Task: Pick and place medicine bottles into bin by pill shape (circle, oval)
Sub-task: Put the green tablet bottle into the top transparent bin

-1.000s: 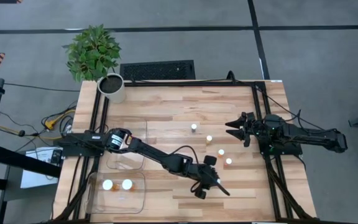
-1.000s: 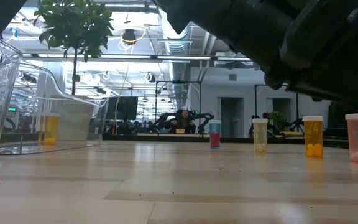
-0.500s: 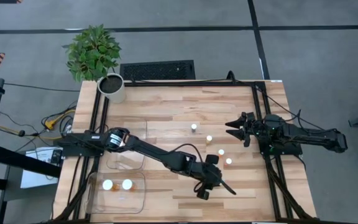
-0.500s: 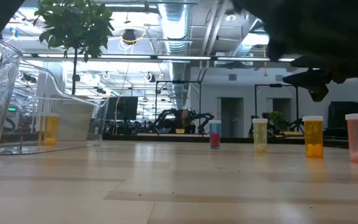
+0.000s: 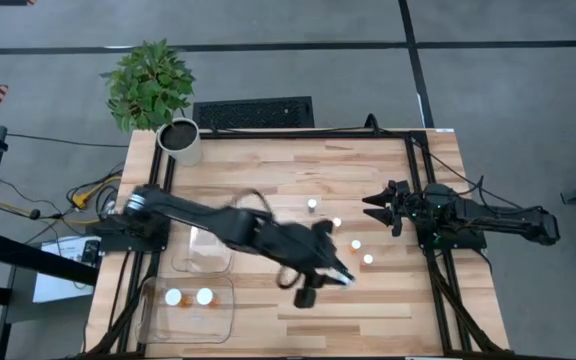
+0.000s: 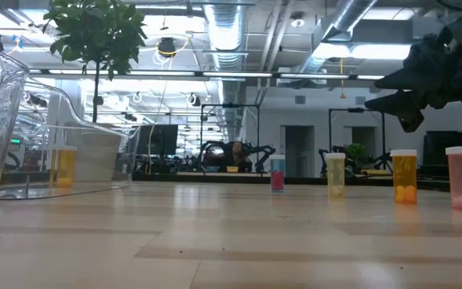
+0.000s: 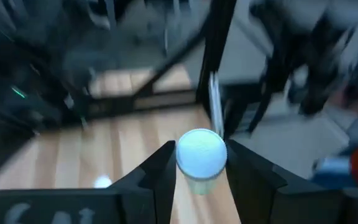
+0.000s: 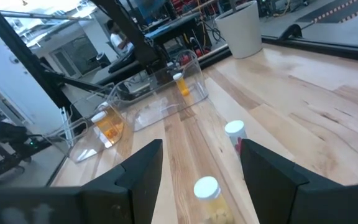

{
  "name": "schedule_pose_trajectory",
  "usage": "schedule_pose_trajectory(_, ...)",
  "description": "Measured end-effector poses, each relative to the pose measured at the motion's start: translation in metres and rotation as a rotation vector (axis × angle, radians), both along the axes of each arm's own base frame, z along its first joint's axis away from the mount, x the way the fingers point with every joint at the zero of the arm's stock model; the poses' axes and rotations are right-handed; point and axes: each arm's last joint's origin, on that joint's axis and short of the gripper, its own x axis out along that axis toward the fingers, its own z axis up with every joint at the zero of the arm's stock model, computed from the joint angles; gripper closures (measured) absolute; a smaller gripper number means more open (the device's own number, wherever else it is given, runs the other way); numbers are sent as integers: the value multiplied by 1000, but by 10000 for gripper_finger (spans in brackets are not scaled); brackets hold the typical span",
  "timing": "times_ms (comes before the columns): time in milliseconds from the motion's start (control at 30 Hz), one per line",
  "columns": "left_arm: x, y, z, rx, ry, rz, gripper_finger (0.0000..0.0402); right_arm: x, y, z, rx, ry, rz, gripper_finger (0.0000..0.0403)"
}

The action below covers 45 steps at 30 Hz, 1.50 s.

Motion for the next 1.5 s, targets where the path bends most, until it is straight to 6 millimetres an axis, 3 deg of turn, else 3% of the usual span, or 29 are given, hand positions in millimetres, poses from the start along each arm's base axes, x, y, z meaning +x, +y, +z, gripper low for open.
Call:
schedule_pose_trajectory(167,-51,6,66,-62,-178,88,283,0,0,0,0,-1,0,178)
schedule_pose_trajectory(367,-114,12,121,-154,-351,369,283,0,0,0,0,0,0,178)
schedule_pose_trajectory(500,-146,9,143,-186,-439,474,283,0,0,0,1,0,0,178)
schedule_pose_trajectory(733,-181,6,157,-158,-471,611,283,0,0,0,1,0,0,178)
schedule_pose_trajectory(900,-194,2,138,21,-358,848,283,0,0,0,1,0,0,178)
schedule_pose_trajectory(1000,-200,2,121,21,-281,888,283,0,0,0,1,0,0,178)
schedule_pose_trajectory(1233,-208,0,62,1,20,997,283,0,0,0,-13,1,1,178)
schedule_pose_trajectory(1400,-194,-20,28,45,88,964,283,0,0,0,-20,2,2,178)
schedule_pose_trajectory(1500,-197,-18,3,48,159,1029,283,0,0,0,-20,2,2,178)
